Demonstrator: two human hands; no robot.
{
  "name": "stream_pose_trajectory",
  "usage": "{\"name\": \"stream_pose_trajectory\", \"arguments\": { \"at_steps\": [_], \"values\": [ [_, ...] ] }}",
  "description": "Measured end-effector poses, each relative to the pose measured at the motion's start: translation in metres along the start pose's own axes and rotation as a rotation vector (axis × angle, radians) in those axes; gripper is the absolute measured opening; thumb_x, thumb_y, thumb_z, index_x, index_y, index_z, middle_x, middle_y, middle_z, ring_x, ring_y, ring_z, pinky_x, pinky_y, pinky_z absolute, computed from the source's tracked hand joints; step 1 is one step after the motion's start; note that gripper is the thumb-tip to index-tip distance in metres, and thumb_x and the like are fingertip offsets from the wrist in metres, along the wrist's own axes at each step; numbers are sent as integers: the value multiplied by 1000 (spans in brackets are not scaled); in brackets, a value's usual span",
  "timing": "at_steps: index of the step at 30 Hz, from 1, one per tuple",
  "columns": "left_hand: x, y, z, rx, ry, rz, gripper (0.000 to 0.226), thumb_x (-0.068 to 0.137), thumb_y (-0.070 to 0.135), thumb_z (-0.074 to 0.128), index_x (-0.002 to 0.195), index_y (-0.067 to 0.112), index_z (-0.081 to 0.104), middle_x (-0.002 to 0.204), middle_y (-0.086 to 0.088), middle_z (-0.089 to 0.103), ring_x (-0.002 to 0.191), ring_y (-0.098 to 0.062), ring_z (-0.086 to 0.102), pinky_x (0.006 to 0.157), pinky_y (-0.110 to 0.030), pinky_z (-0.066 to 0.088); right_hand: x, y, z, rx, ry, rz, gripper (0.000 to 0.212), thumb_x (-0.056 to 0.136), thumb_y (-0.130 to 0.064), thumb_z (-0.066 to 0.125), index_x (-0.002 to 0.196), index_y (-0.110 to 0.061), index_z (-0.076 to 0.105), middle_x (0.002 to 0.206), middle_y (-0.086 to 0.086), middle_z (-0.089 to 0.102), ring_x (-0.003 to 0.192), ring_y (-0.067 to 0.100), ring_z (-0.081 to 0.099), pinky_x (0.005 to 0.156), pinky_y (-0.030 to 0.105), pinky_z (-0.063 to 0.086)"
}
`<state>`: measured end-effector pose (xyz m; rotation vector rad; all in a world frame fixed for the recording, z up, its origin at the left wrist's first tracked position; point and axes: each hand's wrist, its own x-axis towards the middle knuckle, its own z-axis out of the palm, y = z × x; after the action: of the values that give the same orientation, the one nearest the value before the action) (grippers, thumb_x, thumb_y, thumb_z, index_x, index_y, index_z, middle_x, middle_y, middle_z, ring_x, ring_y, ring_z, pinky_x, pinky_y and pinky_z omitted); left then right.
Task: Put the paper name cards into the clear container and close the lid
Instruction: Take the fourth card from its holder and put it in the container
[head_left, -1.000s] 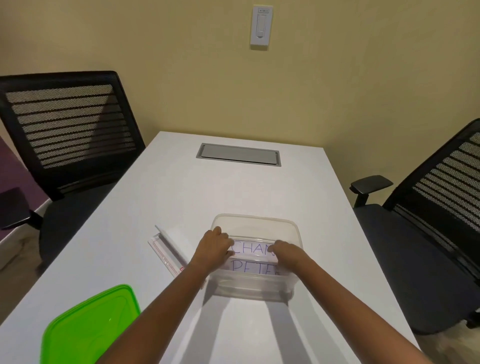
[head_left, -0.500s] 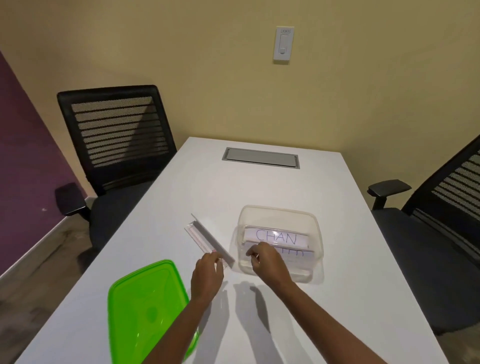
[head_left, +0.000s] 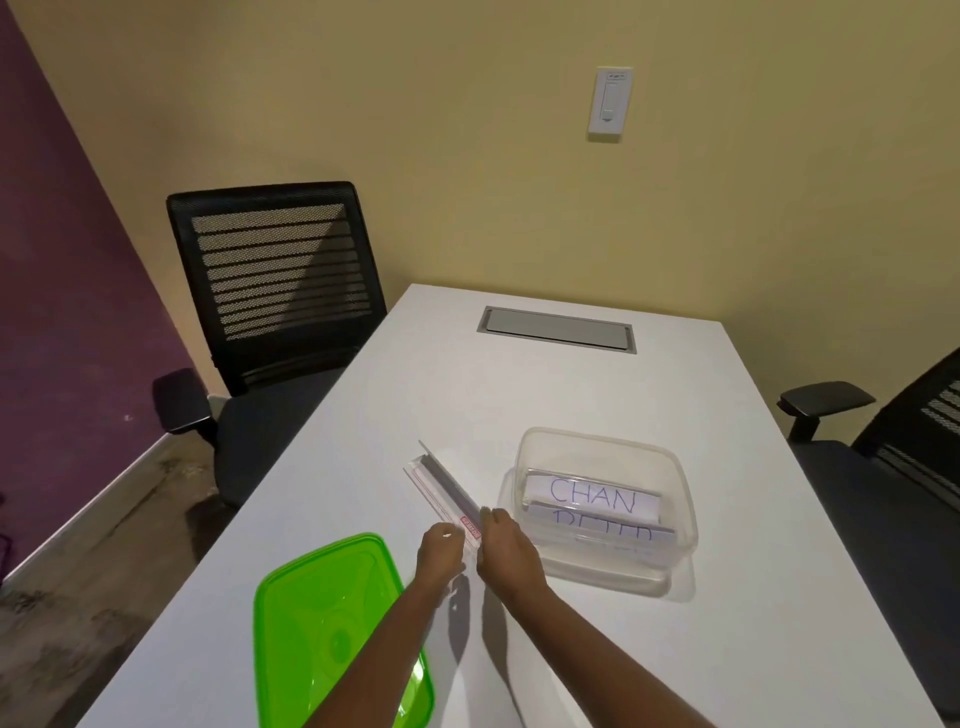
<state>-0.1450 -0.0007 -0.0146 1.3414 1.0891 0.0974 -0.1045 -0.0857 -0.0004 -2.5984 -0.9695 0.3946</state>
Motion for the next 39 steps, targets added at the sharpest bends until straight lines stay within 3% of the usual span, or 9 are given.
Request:
{"name": "stream_pose_trajectory", "arguments": {
  "at_steps": [2, 4, 10, 13, 17, 24, 29, 35, 39],
  "values": [
    [7, 5, 1, -105, -11, -61, 24, 95, 4, 41, 75, 1, 54, 72, -13, 51, 55, -18, 43, 52, -25, 39, 10, -1, 1, -12, -20, 16, 52, 92, -1, 39, 142, -3, 27, 138, 15, 44, 128, 27, 44, 102, 31, 40],
    [15, 10, 4, -149, -27, -73, 34, 94, 0, 39, 62, 5, 48, 64, -12, 47, 53, -20, 44, 52, -25, 37, 18, 0, 3, -26, -52, 38, 54, 94, -3, 39, 145, -1, 20, 141, 16, 42, 131, 26, 41, 106, 32, 38],
    [37, 17, 13, -232, -88, -135, 34, 100, 11, 39, 70, 1, 50, 65, -11, 49, 43, -15, 54, 44, -22, 45, 33, 4, 8, -51, -149, 113, 33, 95, -8, 42, 128, -2, 44, 129, 17, 55, 118, 26, 56, 97, 32, 44],
    [42, 18, 16, -251, -106, -165, 29, 98, 9, 44, 73, -1, 54, 65, -11, 54, 49, -17, 58, 51, -24, 48, 34, 5, 11, -48, -152, 89, 31, 93, -4, 43, 124, -4, 48, 126, 16, 56, 114, 26, 58, 92, 32, 46],
    [49, 17, 18, -213, -71, -157, 34, 95, 5, 49, 62, 0, 52, 57, -12, 47, 49, -21, 43, 51, -24, 39, 33, 3, 17, -1, -106, 60, 25, 95, -9, 40, 115, -6, 55, 119, 13, 60, 108, 24, 59, 87, 30, 46],
    [55, 11, 11, -38, 24, -14, 39, 86, -10, 50, 50, 5, 46, 55, -11, 46, 48, -20, 42, 50, -24, 36, 25, -2, 18, 84, -112, 35, 28, 93, -7, 38, 115, -6, 57, 118, 15, 60, 107, 28, 58, 81, 32, 44],
    [46, 11, 3, -245, 29, -8, 41, 85, -15, 42, 53, 9, 36, 64, -10, 41, 50, -19, 33, 46, -24, 28, 16, -7, 6, 273, -43, 19, 24, 88, -4, 40, 101, 1, 60, 110, 20, 62, 99, 29, 59, 67, 26, 32],
    [15, 15, 5, -561, -32, 21, 39, 92, -12, 41, 59, 9, 44, 37, 1, 50, 34, -8, 50, 38, -12, 45, 0, -2, -12, 437, 97, 33, 32, 90, -7, 47, 120, 1, 53, 129, 15, 52, 121, 22, 50, 90, 18, 35],
    [-10, 25, 7, -655, -123, 63, 32, 95, -7, 40, 67, 9, 46, 67, -9, 49, 61, -16, 48, 66, -24, 49, -14, 1, -24, 508, 205, 148, 54, 94, -10, 47, 143, -1, 28, 147, 16, 31, 138, 24, 32, 111, 26, 28]
  ]
}}
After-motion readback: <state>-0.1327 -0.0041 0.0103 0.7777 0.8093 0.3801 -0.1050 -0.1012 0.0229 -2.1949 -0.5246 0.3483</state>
